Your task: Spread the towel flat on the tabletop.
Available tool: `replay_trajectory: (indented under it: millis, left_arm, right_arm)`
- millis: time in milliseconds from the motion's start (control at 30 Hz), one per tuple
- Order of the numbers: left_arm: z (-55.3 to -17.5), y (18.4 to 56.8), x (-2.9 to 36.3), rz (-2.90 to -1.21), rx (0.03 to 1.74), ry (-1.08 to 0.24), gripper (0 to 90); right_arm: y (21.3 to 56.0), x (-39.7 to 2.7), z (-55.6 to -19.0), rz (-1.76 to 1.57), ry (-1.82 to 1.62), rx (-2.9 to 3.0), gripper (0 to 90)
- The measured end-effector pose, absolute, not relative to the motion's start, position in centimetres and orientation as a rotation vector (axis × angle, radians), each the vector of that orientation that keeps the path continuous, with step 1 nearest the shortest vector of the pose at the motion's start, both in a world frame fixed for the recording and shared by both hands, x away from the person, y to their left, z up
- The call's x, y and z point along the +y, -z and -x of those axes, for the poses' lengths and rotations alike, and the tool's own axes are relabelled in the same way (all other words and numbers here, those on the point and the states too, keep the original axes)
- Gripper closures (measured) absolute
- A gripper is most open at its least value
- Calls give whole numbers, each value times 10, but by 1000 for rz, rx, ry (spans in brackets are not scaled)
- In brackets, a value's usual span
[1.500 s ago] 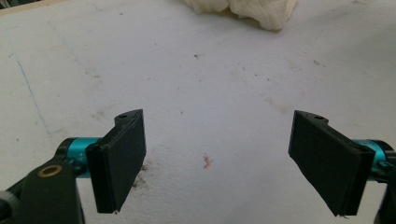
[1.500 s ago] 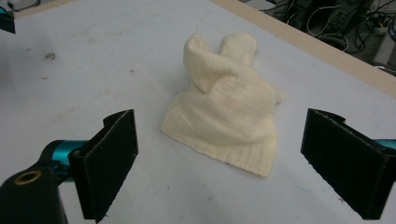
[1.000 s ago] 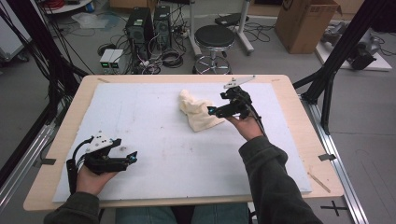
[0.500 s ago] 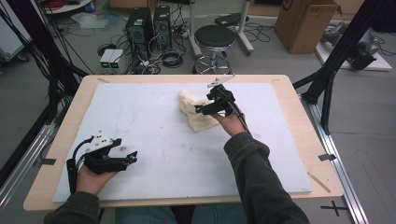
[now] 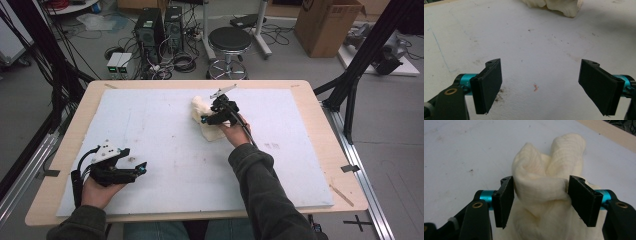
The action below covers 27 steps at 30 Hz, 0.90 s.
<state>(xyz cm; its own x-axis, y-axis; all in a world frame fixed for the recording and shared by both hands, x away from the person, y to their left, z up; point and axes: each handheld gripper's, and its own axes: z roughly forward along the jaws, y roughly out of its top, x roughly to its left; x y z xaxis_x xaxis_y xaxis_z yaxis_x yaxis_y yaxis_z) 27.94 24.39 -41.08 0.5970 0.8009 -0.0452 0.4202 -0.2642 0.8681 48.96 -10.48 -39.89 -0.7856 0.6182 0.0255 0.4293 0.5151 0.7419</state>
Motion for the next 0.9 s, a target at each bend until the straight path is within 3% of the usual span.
replay_trajectory:
  millis: [267,900]
  left_arm:
    - [-280,411,245,-1893,981,-515,196]
    - [-280,411,245,-1898,975,-513,196]
  right_arm:
    - [423,-96,-497,-946,-1065,2550,481]
    - [429,-97,-500,-936,-1004,2546,723]
